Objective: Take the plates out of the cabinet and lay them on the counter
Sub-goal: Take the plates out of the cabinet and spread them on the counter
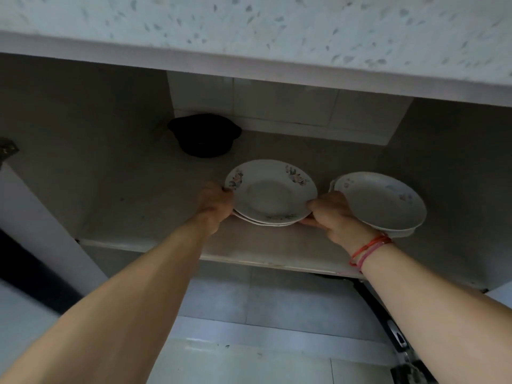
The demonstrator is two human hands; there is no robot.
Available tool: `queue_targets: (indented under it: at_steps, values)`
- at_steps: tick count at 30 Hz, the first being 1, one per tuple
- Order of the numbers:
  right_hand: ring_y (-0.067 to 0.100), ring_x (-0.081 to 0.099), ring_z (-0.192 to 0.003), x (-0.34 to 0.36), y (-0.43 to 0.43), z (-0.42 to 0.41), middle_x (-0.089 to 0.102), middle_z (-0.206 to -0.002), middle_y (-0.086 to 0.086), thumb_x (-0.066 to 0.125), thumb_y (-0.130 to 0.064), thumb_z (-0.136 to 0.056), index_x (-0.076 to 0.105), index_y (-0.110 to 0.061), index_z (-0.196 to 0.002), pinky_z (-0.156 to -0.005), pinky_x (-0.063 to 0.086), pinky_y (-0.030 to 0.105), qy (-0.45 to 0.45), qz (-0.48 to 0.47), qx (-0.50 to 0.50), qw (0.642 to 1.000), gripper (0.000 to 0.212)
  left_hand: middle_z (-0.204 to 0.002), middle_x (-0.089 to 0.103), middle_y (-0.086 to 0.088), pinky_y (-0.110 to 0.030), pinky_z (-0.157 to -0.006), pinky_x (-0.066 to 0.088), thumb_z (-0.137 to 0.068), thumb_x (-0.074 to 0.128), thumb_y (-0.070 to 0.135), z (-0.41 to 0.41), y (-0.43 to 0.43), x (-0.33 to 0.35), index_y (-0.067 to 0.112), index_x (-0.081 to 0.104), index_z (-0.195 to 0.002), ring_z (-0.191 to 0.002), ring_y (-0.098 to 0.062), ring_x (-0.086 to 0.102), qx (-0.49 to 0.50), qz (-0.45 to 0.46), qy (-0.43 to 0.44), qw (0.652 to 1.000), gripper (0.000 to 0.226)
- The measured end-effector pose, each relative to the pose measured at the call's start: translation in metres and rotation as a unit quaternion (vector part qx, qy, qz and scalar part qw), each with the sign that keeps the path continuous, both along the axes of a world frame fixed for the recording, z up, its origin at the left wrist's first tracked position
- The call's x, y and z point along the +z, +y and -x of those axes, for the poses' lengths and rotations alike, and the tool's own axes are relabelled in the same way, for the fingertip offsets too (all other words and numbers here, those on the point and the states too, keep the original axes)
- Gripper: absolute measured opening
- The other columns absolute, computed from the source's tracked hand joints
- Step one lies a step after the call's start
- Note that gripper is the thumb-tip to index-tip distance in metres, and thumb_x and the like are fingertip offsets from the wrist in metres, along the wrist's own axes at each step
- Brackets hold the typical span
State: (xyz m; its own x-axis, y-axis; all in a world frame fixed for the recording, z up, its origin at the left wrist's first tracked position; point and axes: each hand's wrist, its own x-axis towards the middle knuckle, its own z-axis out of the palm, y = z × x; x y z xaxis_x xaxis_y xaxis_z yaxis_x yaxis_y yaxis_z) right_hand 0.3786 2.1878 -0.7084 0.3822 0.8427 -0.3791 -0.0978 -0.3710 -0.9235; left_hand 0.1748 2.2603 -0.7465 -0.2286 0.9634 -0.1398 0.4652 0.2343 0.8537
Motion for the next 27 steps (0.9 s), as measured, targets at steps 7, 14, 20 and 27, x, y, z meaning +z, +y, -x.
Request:
queue_targets:
  at_steps: [7, 14, 20, 27]
  values:
    - [0.035, 0.067, -0.099, 0.02, -0.032, 0.012, 0.066, -0.107, 0.02, 0.05, 0.018, -0.088, 0.061, 0.001, -0.104, -0.062, 0.062, 0.038, 0.008, 0.0, 0.0, 1.0, 0.026, -0.109, 0.07, -0.019, -0.043, -0.083, 0.057, -0.086, 0.059, 0.036, 0.02, -0.032, 0.027, 0.004, 0.065, -0.111, -0.1, -0.033, 0.067, -0.005, 0.034, 0.052, 0.998, 0.041]
    - [0.033, 0.067, -0.103, 0.031, -0.09, 0.026, 0.068, -0.112, 0.017, 0.049, 0.003, -0.095, 0.065, -0.003, -0.117, -0.078, 0.058, 0.038, -0.043, 0.075, 0.047, 0.995, 0.028, -0.089, 0.074, -0.015, -0.046, -0.075, 0.06, -0.071, 0.055, 0.025, 0.041, -0.113, 0.062, 0.004, 0.072, -0.093, -0.085, -0.03, 0.072, -0.015, 0.083, -0.037, 0.996, 0.034]
    - [0.029, 0.069, -0.082, 0.073, -0.145, 0.038, 0.07, -0.091, 0.015, 0.055, 0.005, -0.092, 0.064, -0.011, -0.073, -0.073, 0.06, 0.04, -0.086, 0.122, 0.049, 0.988, 0.026, -0.086, 0.074, -0.012, -0.05, -0.073, 0.061, -0.068, 0.058, 0.021, 0.065, -0.17, 0.092, 0.005, 0.072, -0.086, -0.081, -0.029, 0.071, -0.01, 0.138, -0.065, 0.988, 0.028]
    - [0.041, 0.071, -0.088, 0.137, -0.217, 0.062, 0.072, -0.091, 0.026, 0.058, -0.01, -0.074, 0.067, 0.006, -0.083, -0.073, 0.058, 0.062, -0.141, 0.174, 0.097, 0.97, 0.021, -0.088, 0.074, -0.013, -0.056, -0.064, 0.06, -0.068, 0.051, 0.022, 0.099, -0.248, 0.151, 0.009, 0.07, -0.085, -0.079, -0.031, 0.071, 0.002, 0.196, -0.061, 0.979, 0.029]
